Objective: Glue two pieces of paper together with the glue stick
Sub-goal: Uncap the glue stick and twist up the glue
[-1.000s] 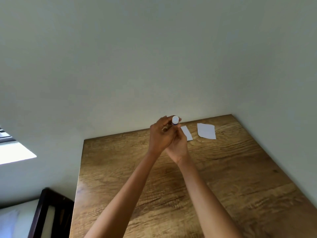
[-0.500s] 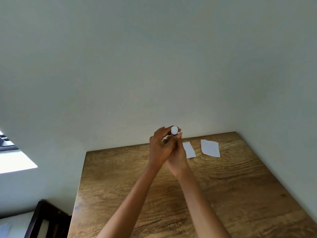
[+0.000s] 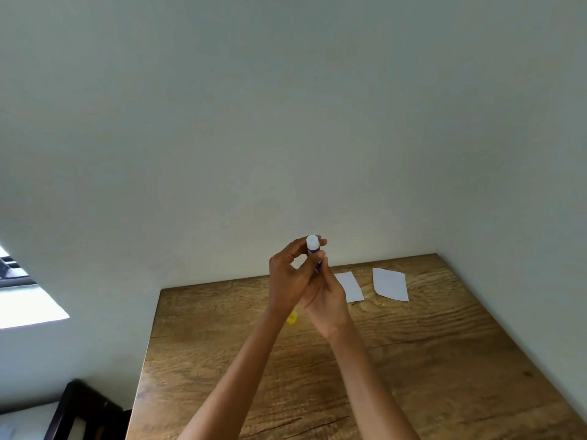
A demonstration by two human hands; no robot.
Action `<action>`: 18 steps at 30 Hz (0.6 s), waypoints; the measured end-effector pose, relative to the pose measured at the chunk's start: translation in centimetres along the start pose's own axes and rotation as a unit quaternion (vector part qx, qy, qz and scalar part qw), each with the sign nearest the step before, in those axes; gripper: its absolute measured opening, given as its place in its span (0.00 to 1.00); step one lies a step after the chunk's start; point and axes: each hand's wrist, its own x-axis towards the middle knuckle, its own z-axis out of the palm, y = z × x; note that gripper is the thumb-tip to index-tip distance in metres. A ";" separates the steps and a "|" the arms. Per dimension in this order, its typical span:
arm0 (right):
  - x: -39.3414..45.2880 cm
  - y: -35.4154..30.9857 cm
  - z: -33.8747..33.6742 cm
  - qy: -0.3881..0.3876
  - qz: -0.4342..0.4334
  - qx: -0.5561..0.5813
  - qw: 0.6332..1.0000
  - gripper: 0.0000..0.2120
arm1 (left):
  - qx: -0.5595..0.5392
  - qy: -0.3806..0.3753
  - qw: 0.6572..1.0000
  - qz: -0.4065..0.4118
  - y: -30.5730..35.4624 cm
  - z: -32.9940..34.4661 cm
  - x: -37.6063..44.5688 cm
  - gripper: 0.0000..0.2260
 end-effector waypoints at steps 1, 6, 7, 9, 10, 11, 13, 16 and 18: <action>0.0 -0.1 -0.1 -0.003 -0.003 -0.008 1.000 0.16 | -0.010 0.001 1.000 -0.011 0.1 -0.2 0.0 0.12; 0.6 -0.6 0.6 0.036 -0.006 -0.082 0.996 0.18 | -0.004 0.003 1.000 -0.016 0.2 -0.2 -0.1 0.09; 0.8 -0.6 0.8 0.051 -0.003 -0.090 0.995 0.18 | -0.001 0.000 1.000 -0.017 0.3 -0.2 -0.1 0.08; 0.9 -0.6 1.1 0.063 0.005 -0.088 0.994 0.20 | 0.005 -0.006 1.000 -0.020 0.5 -0.1 0.0 0.08; 0.8 -0.6 1.2 0.056 0.008 -0.074 0.996 0.20 | 0.009 -0.008 1.000 -0.012 0.5 -0.2 0.1 0.08; 0.6 -0.6 1.2 0.043 0.006 -0.055 0.998 0.20 | 0.015 -0.009 1.000 0.000 0.6 -0.2 0.2 0.09; 0.2 -0.5 1.1 0.012 0.003 -0.022 1.000 0.18 | 0.022 -0.005 1.000 0.021 0.8 -0.3 0.4 0.10; 0.0 -0.5 0.9 -0.019 0.004 -0.018 1.000 0.16 | 0.023 -0.003 0.999 0.040 1.2 -0.4 0.5 0.10; 0.2 -0.8 1.2 -0.023 -0.002 -0.021 1.000 0.16 | 0.032 -0.006 0.998 0.057 1.5 -0.3 0.5 0.11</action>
